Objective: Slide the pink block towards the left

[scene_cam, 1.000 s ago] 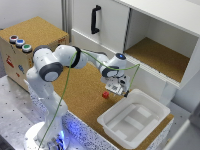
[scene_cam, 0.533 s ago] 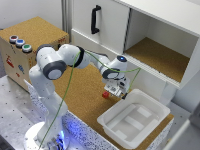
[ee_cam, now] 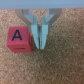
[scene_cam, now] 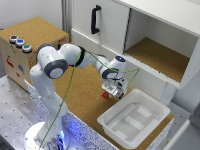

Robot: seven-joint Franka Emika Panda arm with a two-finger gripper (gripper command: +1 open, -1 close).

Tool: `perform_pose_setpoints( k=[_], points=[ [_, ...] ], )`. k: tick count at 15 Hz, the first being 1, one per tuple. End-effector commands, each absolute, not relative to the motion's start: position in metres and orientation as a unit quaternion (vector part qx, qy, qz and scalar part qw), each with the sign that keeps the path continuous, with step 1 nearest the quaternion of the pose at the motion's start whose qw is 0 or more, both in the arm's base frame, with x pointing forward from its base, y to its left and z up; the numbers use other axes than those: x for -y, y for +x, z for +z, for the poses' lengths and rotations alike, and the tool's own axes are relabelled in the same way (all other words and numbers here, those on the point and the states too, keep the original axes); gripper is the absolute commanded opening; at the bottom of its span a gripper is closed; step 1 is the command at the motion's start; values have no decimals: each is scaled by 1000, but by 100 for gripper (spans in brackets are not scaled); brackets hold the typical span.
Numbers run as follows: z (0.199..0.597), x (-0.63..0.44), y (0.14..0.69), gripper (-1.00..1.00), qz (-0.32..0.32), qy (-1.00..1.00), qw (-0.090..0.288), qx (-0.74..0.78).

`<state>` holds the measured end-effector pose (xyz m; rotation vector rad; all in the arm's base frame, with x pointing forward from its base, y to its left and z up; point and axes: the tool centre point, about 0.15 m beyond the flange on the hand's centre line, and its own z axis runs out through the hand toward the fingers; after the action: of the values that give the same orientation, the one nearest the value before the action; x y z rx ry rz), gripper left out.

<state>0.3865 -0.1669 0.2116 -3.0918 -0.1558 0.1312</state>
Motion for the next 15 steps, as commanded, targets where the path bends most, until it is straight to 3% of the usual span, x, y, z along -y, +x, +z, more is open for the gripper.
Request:
perform_pose_setpoints(
  k=[1, 15],
  points=[
    [209, 148, 375, -100, 24, -997, 2, 70],
    [218, 42, 398, -100, 46, -997, -16, 53]
  ],
)
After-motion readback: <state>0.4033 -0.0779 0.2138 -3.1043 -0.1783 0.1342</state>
